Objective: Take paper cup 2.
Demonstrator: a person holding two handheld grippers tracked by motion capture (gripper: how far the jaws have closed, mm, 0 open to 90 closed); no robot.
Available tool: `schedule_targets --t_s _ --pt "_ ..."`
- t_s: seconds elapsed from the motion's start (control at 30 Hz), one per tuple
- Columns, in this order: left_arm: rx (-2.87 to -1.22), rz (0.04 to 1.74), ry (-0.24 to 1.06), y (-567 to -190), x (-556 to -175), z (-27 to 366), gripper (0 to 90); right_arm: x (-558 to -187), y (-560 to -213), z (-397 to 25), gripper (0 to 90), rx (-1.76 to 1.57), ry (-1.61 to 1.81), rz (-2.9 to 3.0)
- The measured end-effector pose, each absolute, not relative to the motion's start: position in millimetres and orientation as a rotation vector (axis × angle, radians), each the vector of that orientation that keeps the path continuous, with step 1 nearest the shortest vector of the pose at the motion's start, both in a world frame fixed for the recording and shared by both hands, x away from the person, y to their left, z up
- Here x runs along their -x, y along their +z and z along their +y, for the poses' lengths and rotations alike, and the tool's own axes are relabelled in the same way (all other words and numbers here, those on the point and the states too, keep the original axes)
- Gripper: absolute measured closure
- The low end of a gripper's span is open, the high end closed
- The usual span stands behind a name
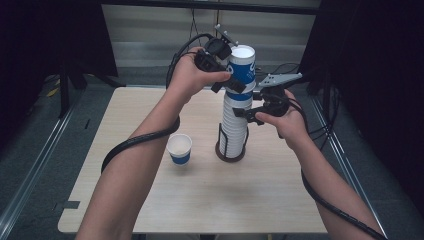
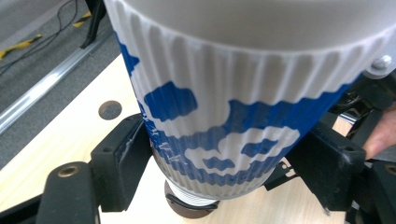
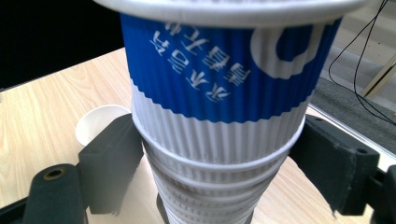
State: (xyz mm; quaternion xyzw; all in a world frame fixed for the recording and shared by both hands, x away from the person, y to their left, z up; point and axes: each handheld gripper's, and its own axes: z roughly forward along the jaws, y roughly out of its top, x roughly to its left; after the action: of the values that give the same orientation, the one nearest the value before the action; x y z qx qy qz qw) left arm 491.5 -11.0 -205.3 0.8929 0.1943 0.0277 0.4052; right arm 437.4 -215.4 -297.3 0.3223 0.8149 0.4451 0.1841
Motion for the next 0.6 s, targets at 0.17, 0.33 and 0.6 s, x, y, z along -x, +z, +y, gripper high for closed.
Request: schedule_targets --t_s 0.17,0.33,0.6 --pt "-2.264 0.512 0.058 -200 -493 -12 23.8 -438 -297 -215 17.1 -0.913 1.257 2.296" --pt "-2.243 0.521 0.056 -197 -492 -10 23.9 -438 -298 -215 17.1 -0.915 1.265 2.289" --pt "-2.215 0.519 0.057 -194 -491 -5 24.3 -437 -299 -216 17.1 -0.921 1.271 2.282"
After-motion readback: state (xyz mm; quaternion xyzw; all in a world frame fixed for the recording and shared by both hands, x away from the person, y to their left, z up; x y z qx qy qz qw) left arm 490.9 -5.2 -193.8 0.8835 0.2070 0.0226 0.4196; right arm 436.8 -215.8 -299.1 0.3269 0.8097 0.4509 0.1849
